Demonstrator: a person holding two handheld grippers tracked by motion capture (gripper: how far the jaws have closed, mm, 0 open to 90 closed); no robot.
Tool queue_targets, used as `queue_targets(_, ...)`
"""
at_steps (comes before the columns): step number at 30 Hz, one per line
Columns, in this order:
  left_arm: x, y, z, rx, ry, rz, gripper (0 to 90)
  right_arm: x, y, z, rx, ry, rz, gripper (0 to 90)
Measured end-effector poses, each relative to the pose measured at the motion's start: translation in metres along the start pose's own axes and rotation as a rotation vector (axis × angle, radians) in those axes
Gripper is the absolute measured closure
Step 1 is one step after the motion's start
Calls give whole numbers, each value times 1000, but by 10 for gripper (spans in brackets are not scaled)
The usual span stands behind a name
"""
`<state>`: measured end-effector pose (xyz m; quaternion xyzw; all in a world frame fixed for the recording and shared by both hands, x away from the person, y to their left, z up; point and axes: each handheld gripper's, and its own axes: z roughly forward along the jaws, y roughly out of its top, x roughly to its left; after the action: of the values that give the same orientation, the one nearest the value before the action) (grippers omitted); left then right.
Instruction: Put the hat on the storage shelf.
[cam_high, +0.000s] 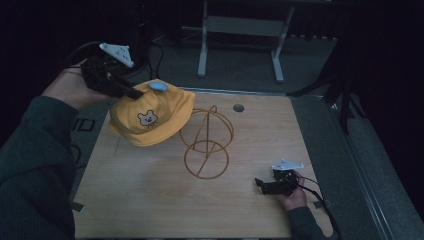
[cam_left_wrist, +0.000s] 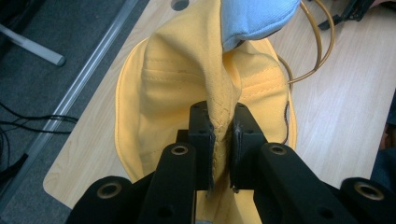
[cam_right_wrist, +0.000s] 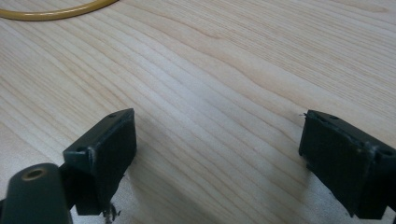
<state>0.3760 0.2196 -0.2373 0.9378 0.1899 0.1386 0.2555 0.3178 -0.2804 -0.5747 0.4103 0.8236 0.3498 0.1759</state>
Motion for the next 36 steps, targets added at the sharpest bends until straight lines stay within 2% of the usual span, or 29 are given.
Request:
queue_targets(10, -5, 17, 0, -7, -25, 37, 814, 0, 0, 0, 0, 1, -1, 111)
queue_targets(15, -7, 22, 2, -14, -37, 40, 814, -1, 0, 0, 0, 1, -3, 111)
queue_targets(17, -8, 26, 2, -11, -42, 57, 815, -1, 0, 0, 0, 1, -4, 111)
queue_targets(20, -9, 28, 4, -18, -47, 53, 814, -1, 0, 0, 0, 2, -3, 111)
queue_targets(21, -10, 31, 4, -13, -51, 65, 814, -1, 0, 0, 0, 2, -4, 111)
queue_targets(36, -13, 42, -2, -21, -48, 91, 815, -1, 0, 0, 0, 2, -4, 111)
